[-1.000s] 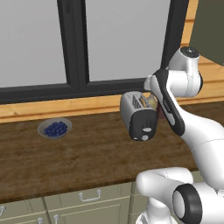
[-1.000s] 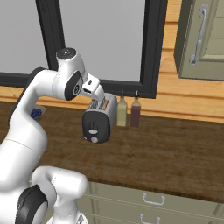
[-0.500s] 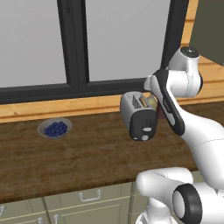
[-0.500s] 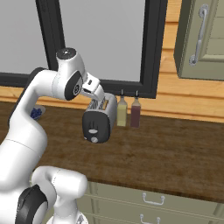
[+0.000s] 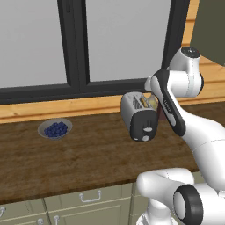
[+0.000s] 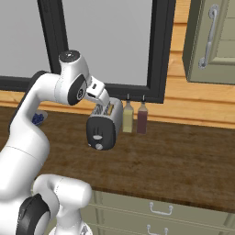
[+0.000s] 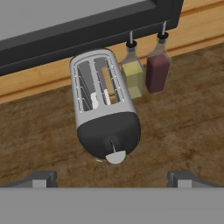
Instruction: Start the toaster. Once the lever pops up, take the bread to the plate on the dining counter.
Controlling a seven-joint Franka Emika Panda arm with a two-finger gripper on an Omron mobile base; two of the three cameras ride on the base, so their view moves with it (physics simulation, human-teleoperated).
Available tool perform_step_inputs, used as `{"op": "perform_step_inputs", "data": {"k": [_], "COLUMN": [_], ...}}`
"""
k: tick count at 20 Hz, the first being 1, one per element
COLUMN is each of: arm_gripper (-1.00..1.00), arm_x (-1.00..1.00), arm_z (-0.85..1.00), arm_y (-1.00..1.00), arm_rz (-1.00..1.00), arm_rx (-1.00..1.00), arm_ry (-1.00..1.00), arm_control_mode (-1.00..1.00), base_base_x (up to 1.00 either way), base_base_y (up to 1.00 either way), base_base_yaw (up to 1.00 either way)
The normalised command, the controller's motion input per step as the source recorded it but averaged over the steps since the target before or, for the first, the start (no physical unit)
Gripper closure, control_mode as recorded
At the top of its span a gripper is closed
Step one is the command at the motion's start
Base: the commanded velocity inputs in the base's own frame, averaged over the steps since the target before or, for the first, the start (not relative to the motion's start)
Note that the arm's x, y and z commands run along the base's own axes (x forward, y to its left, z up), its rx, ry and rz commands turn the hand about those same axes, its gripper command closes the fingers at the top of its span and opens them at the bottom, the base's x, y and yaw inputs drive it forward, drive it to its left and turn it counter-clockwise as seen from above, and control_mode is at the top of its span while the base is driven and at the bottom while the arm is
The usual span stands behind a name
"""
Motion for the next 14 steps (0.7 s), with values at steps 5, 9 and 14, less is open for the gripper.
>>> {"op": "perform_step_inputs", "data": {"k": [5, 9, 14], "arm_gripper": [-1.0, -1.0, -1.0], "arm_x": [0.0, 0.0, 0.0], "arm_z": [0.0, 0.0, 0.0], "arm_y": [0.0, 0.0, 0.0], "arm_rz": [0.0, 0.0, 0.0], "arm_rx": [0.0, 0.0, 0.0], "arm_ry": [0.0, 0.0, 0.0], "arm_control_mode": [-1.0, -1.0, -1.0], "base_base_x": [0.0, 0.0, 0.0], "base_base_y": [0.0, 0.0, 0.0], "base_base_yaw": [0.0, 0.0, 0.0]}}
